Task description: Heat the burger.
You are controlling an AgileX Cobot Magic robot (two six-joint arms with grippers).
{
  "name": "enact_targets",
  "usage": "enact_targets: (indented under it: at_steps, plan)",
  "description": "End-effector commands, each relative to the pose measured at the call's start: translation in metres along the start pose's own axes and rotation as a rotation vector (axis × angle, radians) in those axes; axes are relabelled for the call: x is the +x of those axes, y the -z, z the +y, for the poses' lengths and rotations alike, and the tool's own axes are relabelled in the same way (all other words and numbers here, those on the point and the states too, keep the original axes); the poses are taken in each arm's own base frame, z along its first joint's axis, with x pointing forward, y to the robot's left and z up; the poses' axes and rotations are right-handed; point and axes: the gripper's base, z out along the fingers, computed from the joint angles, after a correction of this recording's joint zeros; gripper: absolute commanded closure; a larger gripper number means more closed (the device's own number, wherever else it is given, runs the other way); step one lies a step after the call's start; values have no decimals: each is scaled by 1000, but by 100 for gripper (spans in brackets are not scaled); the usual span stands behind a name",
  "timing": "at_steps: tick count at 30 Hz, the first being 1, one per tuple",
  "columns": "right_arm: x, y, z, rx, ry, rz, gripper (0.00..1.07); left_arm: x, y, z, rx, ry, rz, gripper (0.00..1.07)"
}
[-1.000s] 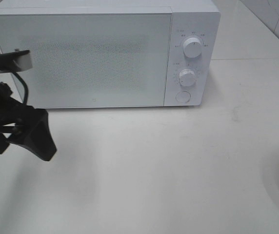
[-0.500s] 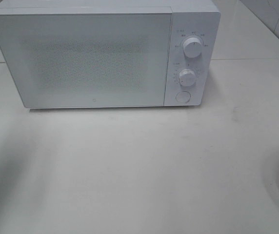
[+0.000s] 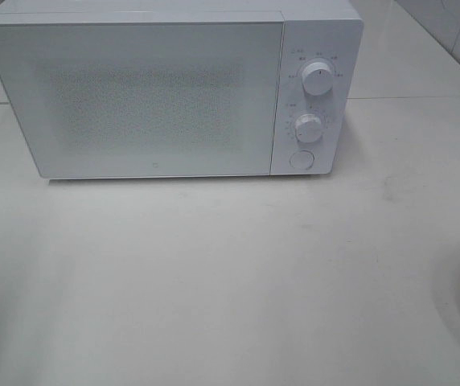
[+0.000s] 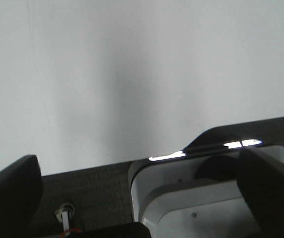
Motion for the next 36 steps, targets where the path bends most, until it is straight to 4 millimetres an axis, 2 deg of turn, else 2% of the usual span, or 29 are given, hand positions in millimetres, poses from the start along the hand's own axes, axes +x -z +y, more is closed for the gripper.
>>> enact_targets:
  at_steps: [1,2,9,11,14,18,24,36]
  plan:
    - [3,3,0,0,12,-26,31,12,6,0,-11,7,-94,6]
    - [3,3,0,0,12,-26,31,23,13,-2,-13,11,-157,6]
    - [3,3,0,0,12,-26,31,48,39,-6,-21,-30,-368,6]
    - [3,3,0,0,12,-26,31,68,49,-7,-38,-54,-487,6]
    - [3,3,0,0,12,-26,31,72,51,-8,-45,-59,-514,6]
    - [3,3,0,0,12,-26,31,94,62,-9,-56,-83,-668,6]
    - [3,3,0,0,12,-26,31,115,69,-11,-59,-103,-808,6]
    - [3,3,0,0,12,-22,31,115,69,-12,-49,-102,-805,6]
